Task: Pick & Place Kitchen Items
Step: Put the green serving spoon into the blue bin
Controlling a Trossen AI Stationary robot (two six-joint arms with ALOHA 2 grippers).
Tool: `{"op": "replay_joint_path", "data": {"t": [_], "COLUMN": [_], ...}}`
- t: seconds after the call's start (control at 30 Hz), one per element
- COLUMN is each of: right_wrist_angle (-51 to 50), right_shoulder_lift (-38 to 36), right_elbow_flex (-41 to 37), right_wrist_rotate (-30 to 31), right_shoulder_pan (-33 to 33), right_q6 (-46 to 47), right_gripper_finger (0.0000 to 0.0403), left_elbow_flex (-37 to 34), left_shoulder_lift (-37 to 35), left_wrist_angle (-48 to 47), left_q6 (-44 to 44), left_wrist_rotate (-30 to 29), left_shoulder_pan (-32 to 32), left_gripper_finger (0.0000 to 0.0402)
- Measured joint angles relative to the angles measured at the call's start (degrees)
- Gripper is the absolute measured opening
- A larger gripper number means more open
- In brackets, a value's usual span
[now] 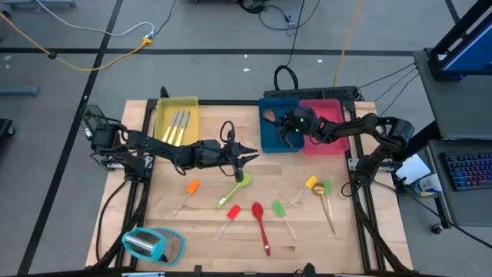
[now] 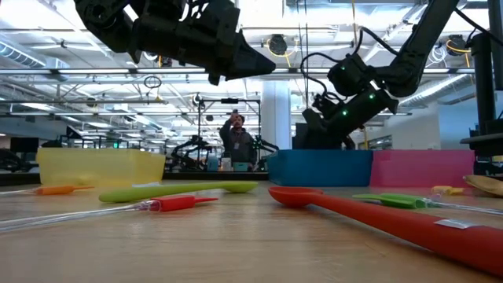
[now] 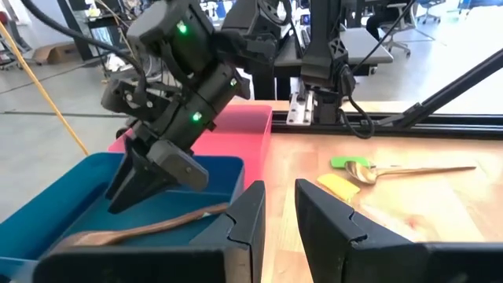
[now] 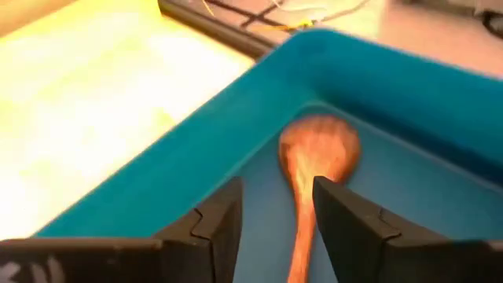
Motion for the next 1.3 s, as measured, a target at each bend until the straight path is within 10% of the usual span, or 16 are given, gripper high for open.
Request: {"op": "replay_joint_path", "data": {"t": [0.93, 1.3], "right_wrist_angle": [1.4, 1.5], "right_shoulder_lift": [-9.0, -9.0], "right_elbow_flex": [0.1, 0.1], "right_wrist_rotate": [-0.3, -0.3], "right_shoulder_pan": [20.0, 22.9], "right_q6": [-14.3, -19.0], "right_gripper_finger": [0.0152, 0.0149], "left_elbow_flex": [0.0, 0.0], "left_shoulder_lift": [0.0, 0.0], "left_wrist_angle": [-23.1, -37.2], "left_q6": [-13.6, -26.2], "left_wrist_rotate": [0.7, 10.5], "left_shoulder_pan": [-0.7, -7.4], "left_gripper_finger": [0.0076, 0.0076]}}
